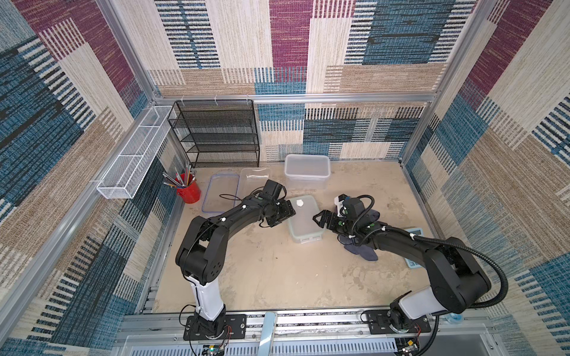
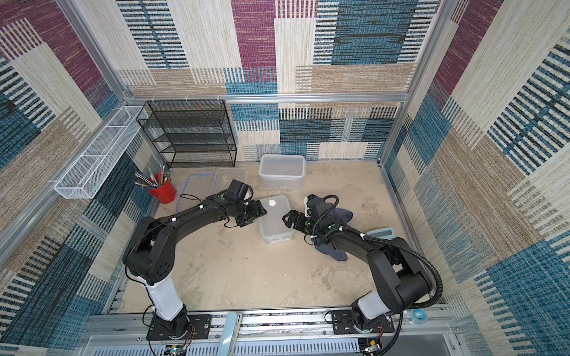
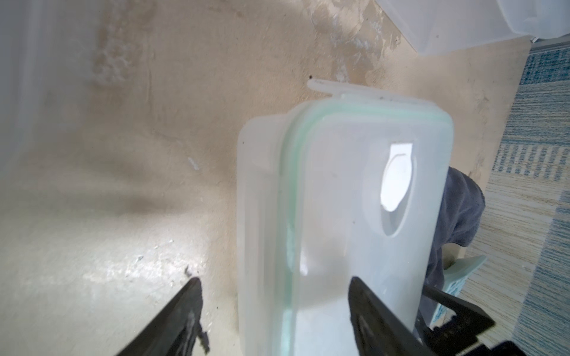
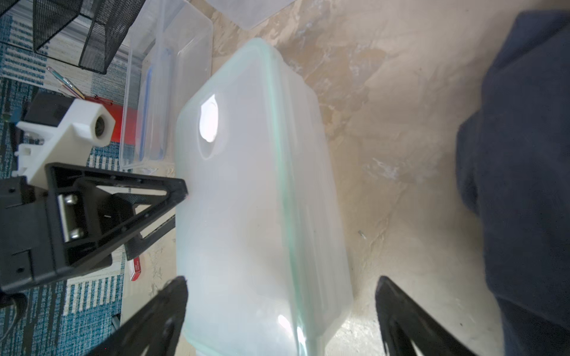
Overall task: Wipe the insides of the lunch boxes
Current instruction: Adjust the lunch box at the center of the board, then open the fastener of the lunch box.
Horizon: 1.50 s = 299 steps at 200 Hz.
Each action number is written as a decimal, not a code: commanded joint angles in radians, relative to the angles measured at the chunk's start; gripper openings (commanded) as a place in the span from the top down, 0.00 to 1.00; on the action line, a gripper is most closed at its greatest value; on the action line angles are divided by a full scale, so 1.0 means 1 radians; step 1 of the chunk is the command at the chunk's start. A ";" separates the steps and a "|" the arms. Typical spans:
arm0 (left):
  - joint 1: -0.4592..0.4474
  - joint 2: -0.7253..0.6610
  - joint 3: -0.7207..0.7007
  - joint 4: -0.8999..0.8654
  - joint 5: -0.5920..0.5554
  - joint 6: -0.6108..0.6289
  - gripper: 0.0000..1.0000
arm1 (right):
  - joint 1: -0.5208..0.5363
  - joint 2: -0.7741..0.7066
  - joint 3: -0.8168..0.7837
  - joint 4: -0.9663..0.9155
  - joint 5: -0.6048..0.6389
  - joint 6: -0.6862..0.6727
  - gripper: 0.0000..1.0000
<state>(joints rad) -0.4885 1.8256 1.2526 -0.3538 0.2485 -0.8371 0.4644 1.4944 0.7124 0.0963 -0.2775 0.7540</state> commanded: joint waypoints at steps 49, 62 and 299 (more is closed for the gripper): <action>-0.015 0.011 -0.022 0.043 0.035 -0.043 0.25 | 0.002 0.013 -0.172 0.515 -0.053 0.287 0.15; -0.014 0.012 -0.025 0.047 0.027 -0.046 0.24 | 0.002 0.026 -0.187 0.566 -0.056 0.316 0.17; -0.060 0.033 -0.097 0.096 0.016 -0.135 0.28 | 0.082 0.317 -0.371 1.394 0.138 0.833 0.38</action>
<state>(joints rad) -0.5331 1.8473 1.1721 -0.1421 0.2600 -0.9485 0.5320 1.7664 0.3439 1.2114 -0.1036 1.4822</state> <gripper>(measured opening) 0.721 0.628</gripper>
